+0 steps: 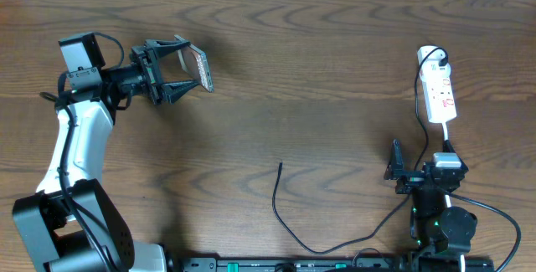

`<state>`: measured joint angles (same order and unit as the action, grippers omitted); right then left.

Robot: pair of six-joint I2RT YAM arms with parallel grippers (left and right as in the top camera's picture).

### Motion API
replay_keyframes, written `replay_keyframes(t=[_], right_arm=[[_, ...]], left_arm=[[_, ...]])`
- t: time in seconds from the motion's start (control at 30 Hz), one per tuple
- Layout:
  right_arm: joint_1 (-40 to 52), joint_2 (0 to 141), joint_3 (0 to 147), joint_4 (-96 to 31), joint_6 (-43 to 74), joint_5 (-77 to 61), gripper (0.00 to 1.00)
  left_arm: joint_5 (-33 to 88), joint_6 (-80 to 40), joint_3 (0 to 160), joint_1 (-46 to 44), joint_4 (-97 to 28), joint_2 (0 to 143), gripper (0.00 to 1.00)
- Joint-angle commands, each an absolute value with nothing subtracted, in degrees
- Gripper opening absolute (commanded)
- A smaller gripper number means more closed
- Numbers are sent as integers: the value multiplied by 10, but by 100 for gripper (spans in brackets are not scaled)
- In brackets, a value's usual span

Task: Plug charger to phone and switch on socket
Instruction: 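Lift the phone with the left gripper and raise it upright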

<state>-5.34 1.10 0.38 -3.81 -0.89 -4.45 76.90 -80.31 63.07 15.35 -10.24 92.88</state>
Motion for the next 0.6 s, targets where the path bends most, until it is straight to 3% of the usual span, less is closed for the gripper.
replay_keyframes(t=[0.0,0.57], right_arm=[[-51,9,3,-41,-9,-44,99],[-51,9,3,-41,-9,-44,99]], left_arm=[[823,-825,648,155,-99,916,7],[866,-876,648,155,-100,916,7]])
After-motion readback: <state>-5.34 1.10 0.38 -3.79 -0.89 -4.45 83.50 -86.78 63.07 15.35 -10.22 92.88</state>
